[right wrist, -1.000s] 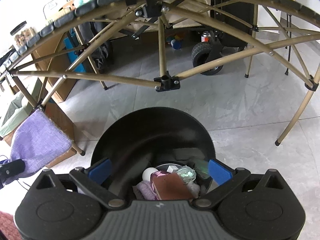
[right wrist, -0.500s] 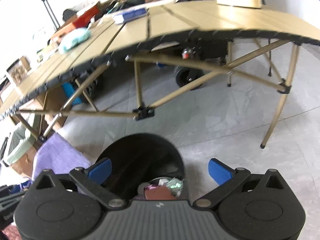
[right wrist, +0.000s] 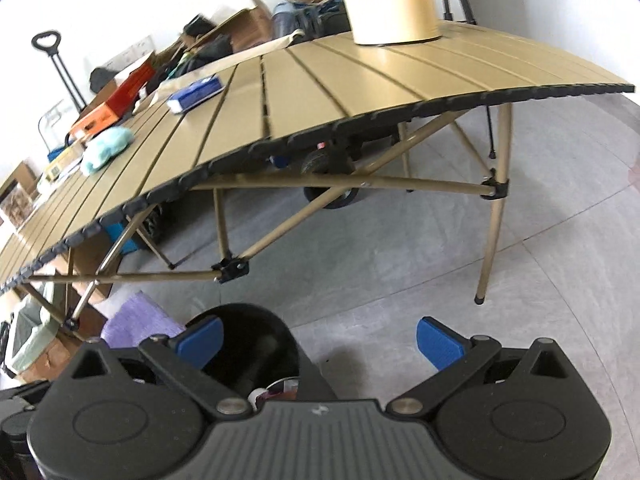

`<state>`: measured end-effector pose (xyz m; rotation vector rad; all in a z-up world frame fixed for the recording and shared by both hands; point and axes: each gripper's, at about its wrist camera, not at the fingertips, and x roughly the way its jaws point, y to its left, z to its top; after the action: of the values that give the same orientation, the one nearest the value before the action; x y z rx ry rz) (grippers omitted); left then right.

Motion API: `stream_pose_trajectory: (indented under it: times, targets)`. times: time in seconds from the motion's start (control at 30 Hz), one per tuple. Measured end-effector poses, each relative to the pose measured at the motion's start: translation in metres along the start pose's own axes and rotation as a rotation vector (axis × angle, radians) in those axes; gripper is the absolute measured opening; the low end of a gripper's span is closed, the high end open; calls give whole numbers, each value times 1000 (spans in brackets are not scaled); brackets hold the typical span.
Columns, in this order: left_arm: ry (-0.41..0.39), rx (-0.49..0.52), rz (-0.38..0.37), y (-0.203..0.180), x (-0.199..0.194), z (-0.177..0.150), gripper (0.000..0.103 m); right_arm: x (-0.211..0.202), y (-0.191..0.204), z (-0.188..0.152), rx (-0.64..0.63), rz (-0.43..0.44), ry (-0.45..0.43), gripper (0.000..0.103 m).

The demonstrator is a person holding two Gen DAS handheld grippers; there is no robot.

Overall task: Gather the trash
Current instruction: 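Open the left gripper over the bin to drop the lilac pouch while the right tool rises toward the table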

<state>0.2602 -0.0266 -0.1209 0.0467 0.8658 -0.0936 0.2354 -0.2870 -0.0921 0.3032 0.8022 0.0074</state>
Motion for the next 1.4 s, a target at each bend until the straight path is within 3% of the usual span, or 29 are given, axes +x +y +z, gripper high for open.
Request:
stream_pose_trajectory:
  times: [0.87, 0.93, 0.97, 1.03, 1.07, 1.1, 1.4]
  targets:
    - [221, -61, -14, -35, 73, 1, 29, 25, -15, -8, 56, -78, 24, 103]
    - [230, -75, -13, -34, 74, 1, 34, 26, -15, -8, 54, -80, 26, 103]
    - [232, -81, -11, -33, 74, 1, 42, 27, -14, -8, 53, -82, 28, 103]
    - [237, -96, -10, -31, 75, 1, 70, 28, -15, -9, 52, -85, 30, 103]
    - [234, -106, -10, -30, 74, 2, 90, 28, -14, -8, 53, -86, 31, 103]
    - [226, -114, -6, -30, 72, 2, 100, 29, -14, -8, 54, -87, 30, 103]
    - [96, -126, 34, -29, 26, 16, 101, 6, 6, 3, 61, -21, -49, 103]
